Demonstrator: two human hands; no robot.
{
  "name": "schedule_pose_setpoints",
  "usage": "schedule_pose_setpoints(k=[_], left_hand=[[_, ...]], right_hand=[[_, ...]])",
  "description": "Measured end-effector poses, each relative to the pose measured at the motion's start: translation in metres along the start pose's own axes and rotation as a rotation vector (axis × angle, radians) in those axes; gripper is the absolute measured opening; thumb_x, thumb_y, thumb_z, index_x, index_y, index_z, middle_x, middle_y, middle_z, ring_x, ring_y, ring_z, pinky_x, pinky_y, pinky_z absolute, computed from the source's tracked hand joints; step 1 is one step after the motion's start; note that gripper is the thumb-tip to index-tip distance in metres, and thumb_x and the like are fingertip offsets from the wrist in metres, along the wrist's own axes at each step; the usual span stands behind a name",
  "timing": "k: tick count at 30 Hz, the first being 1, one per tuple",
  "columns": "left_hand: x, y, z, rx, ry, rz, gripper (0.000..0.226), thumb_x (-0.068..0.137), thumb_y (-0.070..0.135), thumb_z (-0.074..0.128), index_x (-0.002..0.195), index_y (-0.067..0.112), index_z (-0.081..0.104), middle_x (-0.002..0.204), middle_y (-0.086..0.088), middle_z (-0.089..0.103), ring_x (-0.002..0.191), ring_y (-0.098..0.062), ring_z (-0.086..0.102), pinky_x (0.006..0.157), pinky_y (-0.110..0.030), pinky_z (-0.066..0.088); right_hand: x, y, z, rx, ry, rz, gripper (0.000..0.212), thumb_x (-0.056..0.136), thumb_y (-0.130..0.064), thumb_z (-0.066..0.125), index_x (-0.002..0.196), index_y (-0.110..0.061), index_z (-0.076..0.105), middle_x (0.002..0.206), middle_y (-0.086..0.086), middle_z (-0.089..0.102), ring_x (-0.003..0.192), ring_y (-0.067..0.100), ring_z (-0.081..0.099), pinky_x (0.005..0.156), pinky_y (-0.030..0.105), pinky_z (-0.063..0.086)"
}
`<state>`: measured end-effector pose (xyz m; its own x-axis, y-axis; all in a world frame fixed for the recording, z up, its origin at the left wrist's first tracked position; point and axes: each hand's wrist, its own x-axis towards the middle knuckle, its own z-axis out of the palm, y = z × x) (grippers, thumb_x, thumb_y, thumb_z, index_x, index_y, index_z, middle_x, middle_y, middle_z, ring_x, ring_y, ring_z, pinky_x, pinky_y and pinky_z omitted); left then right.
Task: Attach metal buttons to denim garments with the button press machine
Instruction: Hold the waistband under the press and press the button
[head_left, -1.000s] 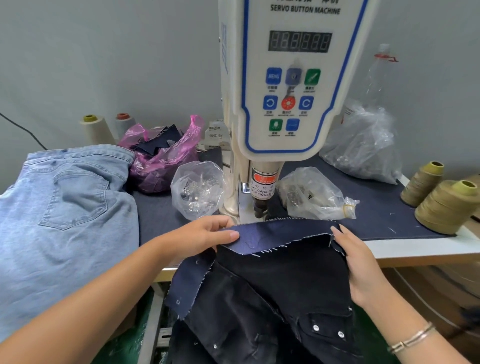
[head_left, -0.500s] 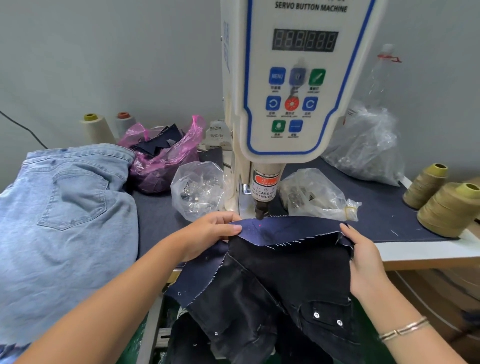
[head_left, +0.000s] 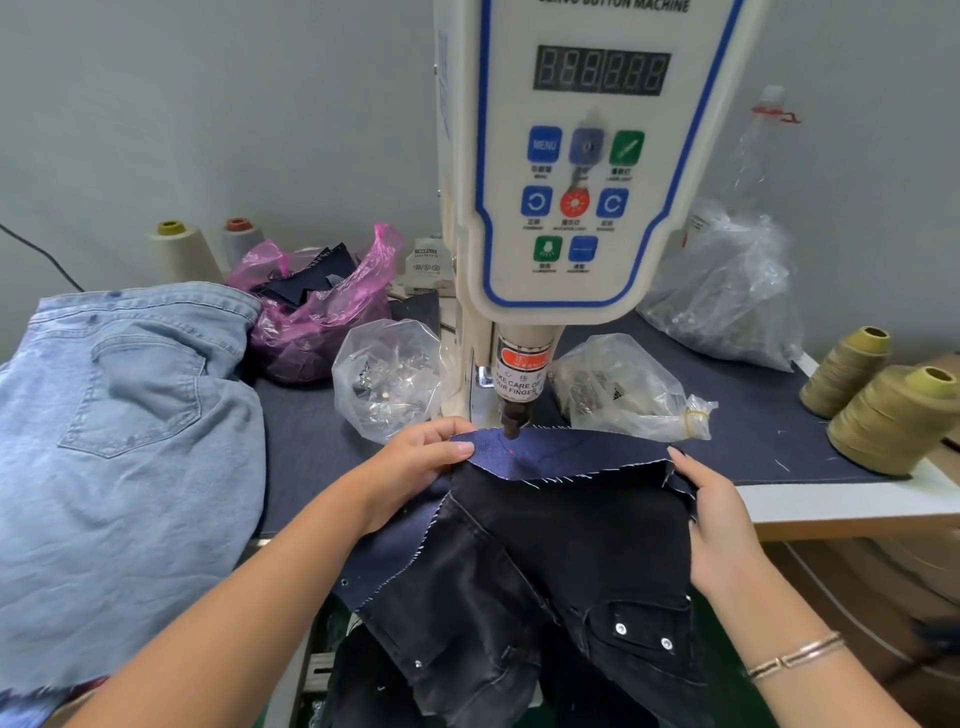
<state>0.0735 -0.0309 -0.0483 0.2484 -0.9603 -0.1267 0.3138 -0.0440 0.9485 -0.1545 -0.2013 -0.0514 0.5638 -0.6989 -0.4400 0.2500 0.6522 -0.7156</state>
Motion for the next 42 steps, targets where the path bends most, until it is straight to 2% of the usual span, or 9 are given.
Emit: schedule_pose_setpoints(k=[4, 8, 19, 23, 26, 29, 32, 36, 42], left_hand=[[0.001, -0.004, -0.003, -0.073, -0.008, 0.005, 0.022, 0.08, 0.012, 0.06, 0.101, 0.009, 0.065, 0.093, -0.014, 0.068, 0.078, -0.022, 0.067, 0.072, -0.027, 0.055], [0.002, -0.006, -0.002, -0.075, 0.012, 0.001, 0.03, 0.079, 0.012, 0.061, 0.108, 0.005, 0.061, 0.097, -0.016, 0.067, 0.081, -0.023, 0.067, 0.075, -0.028, 0.055], [0.004, -0.009, -0.006, -0.099, 0.026, 0.037, 0.026, 0.076, 0.012, 0.066, 0.102, 0.01, 0.061, 0.097, -0.01, 0.068, 0.082, -0.02, 0.067, 0.074, -0.027, 0.055], [0.007, -0.01, -0.008, -0.184, -0.046, 0.073, 0.033, 0.071, 0.014, 0.073, 0.097, 0.015, 0.052, 0.093, -0.004, 0.066, 0.078, -0.018, 0.065, 0.073, -0.027, 0.055], [0.008, -0.011, -0.01, -0.186, -0.053, 0.078, 0.033, 0.07, 0.012, 0.072, 0.095, 0.016, 0.05, 0.092, -0.002, 0.064, 0.077, -0.017, 0.064, 0.073, -0.027, 0.054], [0.008, -0.01, -0.01, -0.173, -0.033, 0.07, 0.027, 0.074, 0.005, 0.064, 0.093, 0.016, 0.048, 0.089, -0.001, 0.06, 0.073, -0.016, 0.062, 0.07, -0.027, 0.052], [0.008, -0.01, -0.01, -0.164, -0.029, 0.072, 0.025, 0.074, 0.002, 0.058, 0.092, 0.016, 0.047, 0.086, 0.0, 0.059, 0.072, -0.015, 0.06, 0.07, -0.027, 0.05], [0.007, -0.01, -0.011, -0.159, -0.04, 0.075, 0.025, 0.074, 0.003, 0.057, 0.091, 0.016, 0.046, 0.08, 0.002, 0.058, 0.07, -0.014, 0.059, 0.068, -0.026, 0.049], [0.009, -0.012, -0.013, -0.17, -0.05, 0.082, 0.035, 0.066, 0.009, 0.071, 0.091, 0.016, 0.047, 0.079, 0.001, 0.057, 0.071, -0.014, 0.058, 0.07, -0.026, 0.05]], right_hand=[[0.0, 0.001, -0.001, -0.023, -0.008, -0.008, 0.018, 0.086, -0.023, 0.061, 0.1, -0.017, 0.069, 0.083, 0.004, 0.072, 0.067, 0.022, 0.07, 0.056, 0.03, 0.055], [0.0, 0.002, -0.002, -0.032, 0.033, -0.024, 0.015, 0.085, -0.023, 0.062, 0.084, -0.019, 0.077, 0.081, 0.006, 0.073, 0.066, 0.024, 0.071, 0.055, 0.032, 0.055], [-0.001, 0.005, -0.002, -0.028, 0.071, -0.008, 0.021, 0.084, -0.026, 0.062, 0.095, -0.015, 0.075, 0.089, 0.008, 0.073, 0.074, 0.027, 0.07, 0.066, 0.035, 0.054], [-0.001, 0.004, -0.003, -0.024, 0.068, -0.024, 0.02, 0.084, -0.027, 0.062, 0.078, -0.015, 0.078, 0.08, 0.006, 0.074, 0.065, 0.024, 0.071, 0.057, 0.031, 0.055], [0.001, 0.002, -0.008, 0.029, 0.083, -0.057, 0.031, 0.086, -0.025, 0.058, 0.064, -0.014, 0.077, 0.073, 0.005, 0.072, 0.061, 0.023, 0.07, 0.056, 0.029, 0.054], [0.0, 0.002, -0.011, 0.032, 0.071, -0.063, 0.023, 0.088, -0.019, 0.056, 0.082, -0.01, 0.076, 0.08, 0.007, 0.073, 0.07, 0.024, 0.071, 0.064, 0.031, 0.056], [0.002, 0.003, -0.011, 0.003, 0.067, -0.089, 0.027, 0.09, -0.017, 0.053, 0.107, -0.01, 0.072, 0.104, 0.01, 0.073, 0.098, 0.028, 0.069, 0.088, 0.038, 0.052], [0.001, 0.003, -0.009, -0.039, 0.072, -0.135, 0.025, 0.091, -0.018, 0.053, 0.1, -0.016, 0.076, 0.104, 0.009, 0.073, 0.095, 0.026, 0.07, 0.072, 0.033, 0.059], [-0.001, 0.007, -0.01, -0.018, 0.065, -0.178, 0.026, 0.091, -0.015, 0.052, 0.097, -0.017, 0.077, 0.103, 0.01, 0.073, 0.091, 0.027, 0.071, 0.064, 0.032, 0.058]])
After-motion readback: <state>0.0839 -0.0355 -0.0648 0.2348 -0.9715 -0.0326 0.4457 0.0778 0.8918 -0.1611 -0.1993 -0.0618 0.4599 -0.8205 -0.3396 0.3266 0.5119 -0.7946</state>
